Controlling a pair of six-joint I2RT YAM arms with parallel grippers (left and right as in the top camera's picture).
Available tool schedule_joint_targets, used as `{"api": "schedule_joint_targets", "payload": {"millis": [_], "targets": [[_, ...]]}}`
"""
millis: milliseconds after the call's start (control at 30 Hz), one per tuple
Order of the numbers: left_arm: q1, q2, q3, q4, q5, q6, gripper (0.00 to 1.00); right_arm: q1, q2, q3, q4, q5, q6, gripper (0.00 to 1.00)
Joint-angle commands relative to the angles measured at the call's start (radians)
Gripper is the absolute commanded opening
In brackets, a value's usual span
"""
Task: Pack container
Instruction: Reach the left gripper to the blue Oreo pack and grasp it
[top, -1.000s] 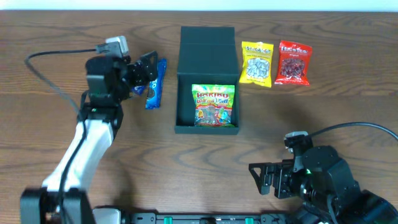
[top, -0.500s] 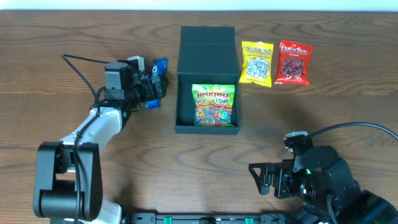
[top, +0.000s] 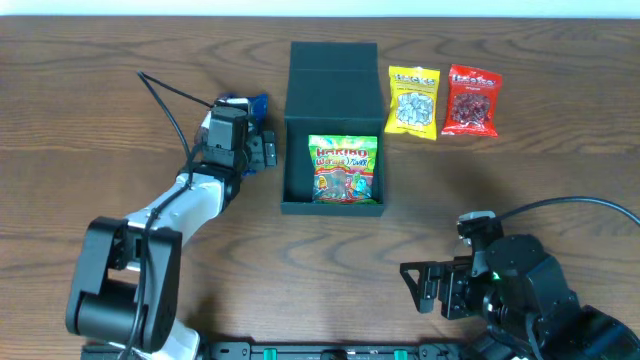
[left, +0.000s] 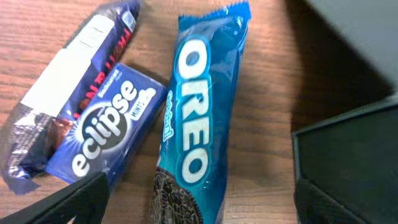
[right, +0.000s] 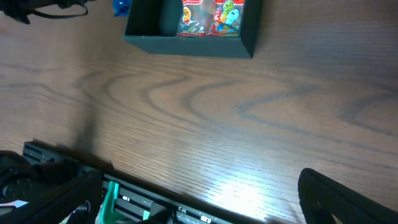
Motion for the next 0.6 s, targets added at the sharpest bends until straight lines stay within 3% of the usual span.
{"api": "schedule_joint_targets", "payload": {"millis": [0, 100, 200, 433, 567], "targets": [[0.000, 0.019, 0.014, 0.006, -0.006, 0.022, 0.95, 0.005, -0.003, 0.002, 0.000, 0.000, -0.011, 0.99], [0.000, 0.020, 0.014, 0.005, -0.006, 0.022, 0.89, 0.004, -0.003, 0.002, 0.000, 0.000, -0.011, 0.99], [-0.001, 0.036, 0.014, 0.006, -0.002, 0.016, 0.76, 0.005, -0.003, 0.002, 0.000, 0.000, -0.011, 0.99], [-0.001, 0.084, 0.014, 0.054, 0.019, -0.009, 0.66, 0.004, -0.003, 0.002, 0.000, 0.000, -0.011, 0.99], [-0.001, 0.088, 0.014, 0.043, 0.019, -0.008, 0.50, 0.005, -0.003, 0.002, 0.000, 0.000, -0.011, 0.99]]}}
